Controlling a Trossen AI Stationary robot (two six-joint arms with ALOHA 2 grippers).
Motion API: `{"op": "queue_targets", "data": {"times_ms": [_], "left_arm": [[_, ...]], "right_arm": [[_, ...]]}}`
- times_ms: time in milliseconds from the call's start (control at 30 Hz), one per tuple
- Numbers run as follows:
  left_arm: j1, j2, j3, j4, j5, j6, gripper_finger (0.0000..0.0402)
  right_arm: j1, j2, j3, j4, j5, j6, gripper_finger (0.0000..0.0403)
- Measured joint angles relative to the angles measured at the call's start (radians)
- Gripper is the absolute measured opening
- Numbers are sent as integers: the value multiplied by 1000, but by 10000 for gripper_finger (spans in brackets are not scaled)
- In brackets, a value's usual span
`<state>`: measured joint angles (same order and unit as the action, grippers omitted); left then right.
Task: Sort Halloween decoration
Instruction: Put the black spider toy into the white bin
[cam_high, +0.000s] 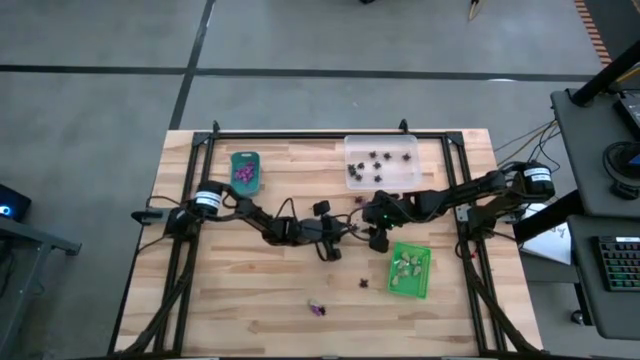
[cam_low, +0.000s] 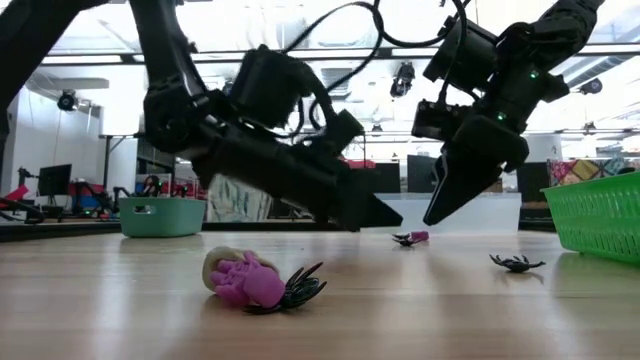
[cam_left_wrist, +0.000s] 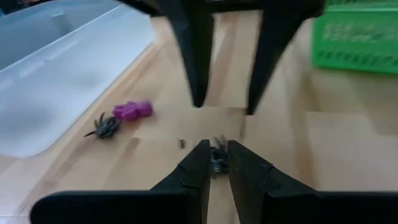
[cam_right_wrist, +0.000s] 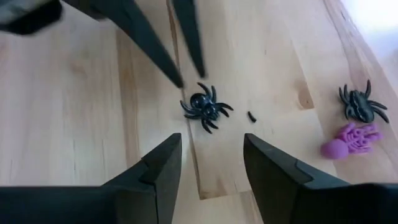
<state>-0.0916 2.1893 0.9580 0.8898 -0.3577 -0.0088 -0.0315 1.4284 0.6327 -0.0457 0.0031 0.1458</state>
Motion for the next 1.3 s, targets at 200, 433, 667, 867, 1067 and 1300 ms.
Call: {"op": "queue_targets", "data": {"times_ms": [200,433,667,867,1067,1300], "left_arm": [[22,58,37,-13,-1,-3,38],[22,62,42,-35,-3,-22,38],[22,64,41,-37,-3,-31,38],[22,64,41,-40,-3,-38,38],[22,65,40,-41,-3,-38,38],[22,65,40,-42,-3,-43,38]], "right_arm": [[0,0,0,3,0,19,145],[1,0,0,0,-1,57,146],[-15,0,0,12,-3,229,186],[-28,9,-1,59,-5,491,197],[-28,22,-1,82,-31,583,195],[-23,111,0,112,-44,614,194]]}}
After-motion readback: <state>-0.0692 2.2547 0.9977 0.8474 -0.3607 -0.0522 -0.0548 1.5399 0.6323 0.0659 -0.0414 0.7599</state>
